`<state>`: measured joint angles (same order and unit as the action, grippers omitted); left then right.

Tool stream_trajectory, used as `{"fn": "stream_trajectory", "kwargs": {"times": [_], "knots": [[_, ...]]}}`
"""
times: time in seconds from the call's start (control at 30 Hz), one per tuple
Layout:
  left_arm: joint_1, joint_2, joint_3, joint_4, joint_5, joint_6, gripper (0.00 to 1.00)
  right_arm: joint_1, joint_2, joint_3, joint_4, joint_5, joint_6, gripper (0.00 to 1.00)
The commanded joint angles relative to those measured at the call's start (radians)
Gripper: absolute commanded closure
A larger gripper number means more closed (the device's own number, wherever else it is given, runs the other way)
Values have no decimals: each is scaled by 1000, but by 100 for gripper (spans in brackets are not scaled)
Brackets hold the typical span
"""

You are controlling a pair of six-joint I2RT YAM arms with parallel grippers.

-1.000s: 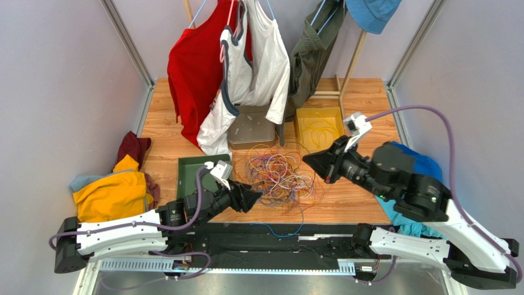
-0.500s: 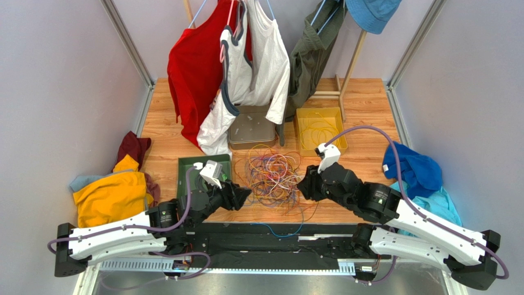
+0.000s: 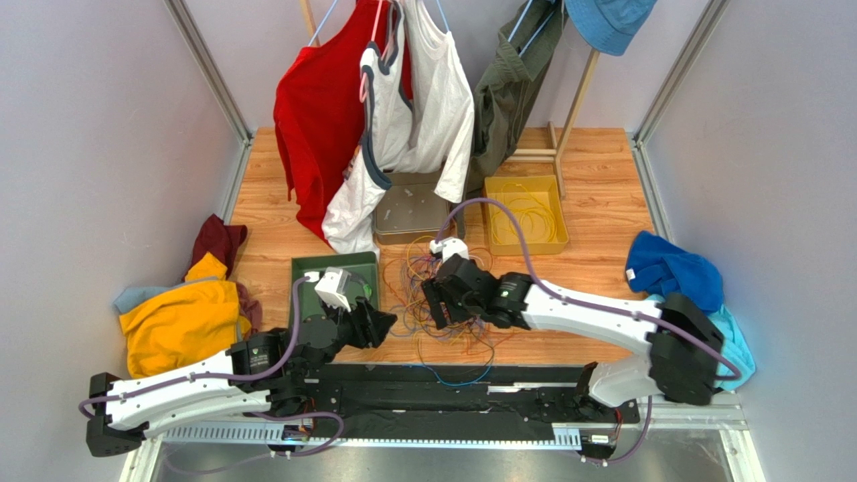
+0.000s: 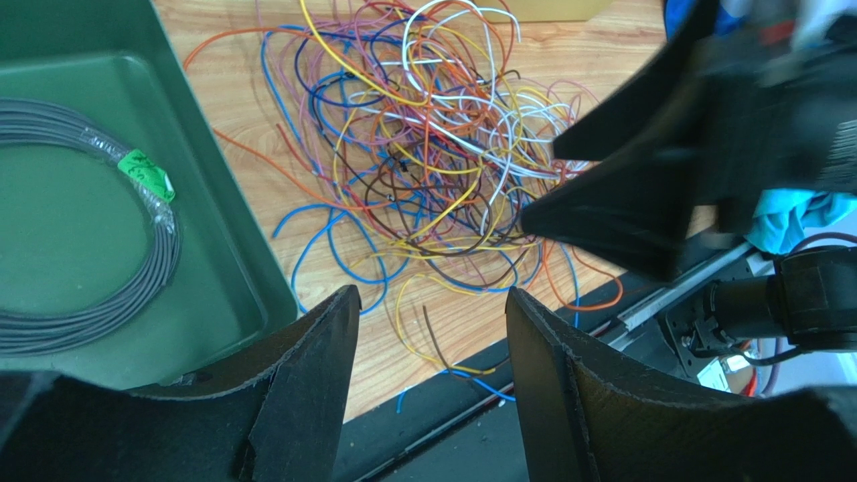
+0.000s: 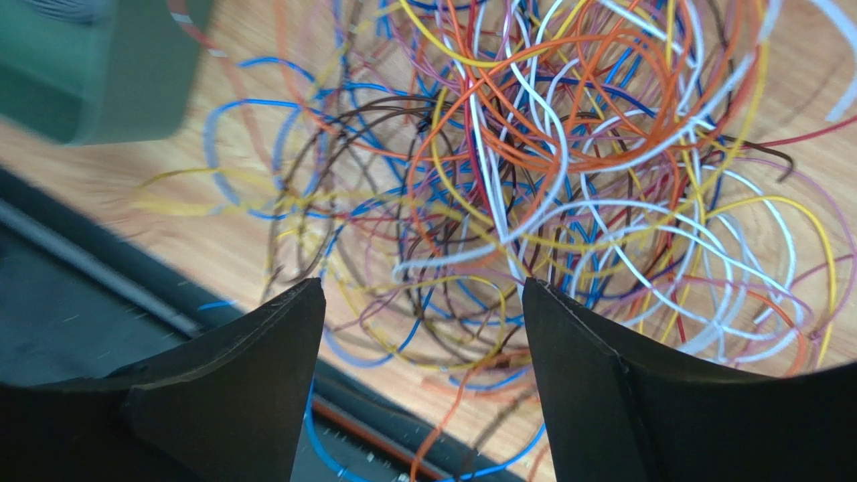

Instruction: Untangle the cables

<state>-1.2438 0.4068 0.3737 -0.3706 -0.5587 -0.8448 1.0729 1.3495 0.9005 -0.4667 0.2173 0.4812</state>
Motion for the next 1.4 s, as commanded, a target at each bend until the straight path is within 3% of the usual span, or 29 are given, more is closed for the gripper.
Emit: {"fn": "stream_trajectory", "kwargs": {"times": [0.0, 0.13, 0.2, 0.23, 0.33, 0.6, 0.8, 0.87, 1.0, 1.13, 1.37], "knots": [[-3, -14, 13, -31, 6, -25, 36, 4, 137, 93, 4, 89, -21, 23], [-3, -14, 5, -36, 8, -27, 36, 4, 235, 106, -15, 123, -18, 30], [-3, -16, 2, -30, 8, -30, 36, 1, 247, 107, -18, 139, -15, 50], [-3, -16, 1, -30, 8, -28, 36, 2, 240, 103, -20, 145, -12, 68], [-3, -20, 4, -28, 10, -25, 36, 2, 174, 101, -35, 166, -9, 100], [-3, -82, 13, 40, 16, 42, 36, 97, -322, 244, -147, 194, -85, 100], [-3, -86, 85, 180, 36, 243, 35, 116, -470, 530, -321, 74, -109, 100], [-3, -79, 119, 190, 33, 305, 35, 116, -492, 540, -369, 73, -102, 100], [-3, -77, 191, 214, 6, 380, 34, 116, -605, 407, -354, 88, -84, 100], [-3, -63, 238, 242, 25, 435, 33, 116, -697, 165, -291, 110, -47, 100], [-3, 122, 243, 461, 278, 515, 31, 116, -744, 52, -202, 53, -16, 100]]}}
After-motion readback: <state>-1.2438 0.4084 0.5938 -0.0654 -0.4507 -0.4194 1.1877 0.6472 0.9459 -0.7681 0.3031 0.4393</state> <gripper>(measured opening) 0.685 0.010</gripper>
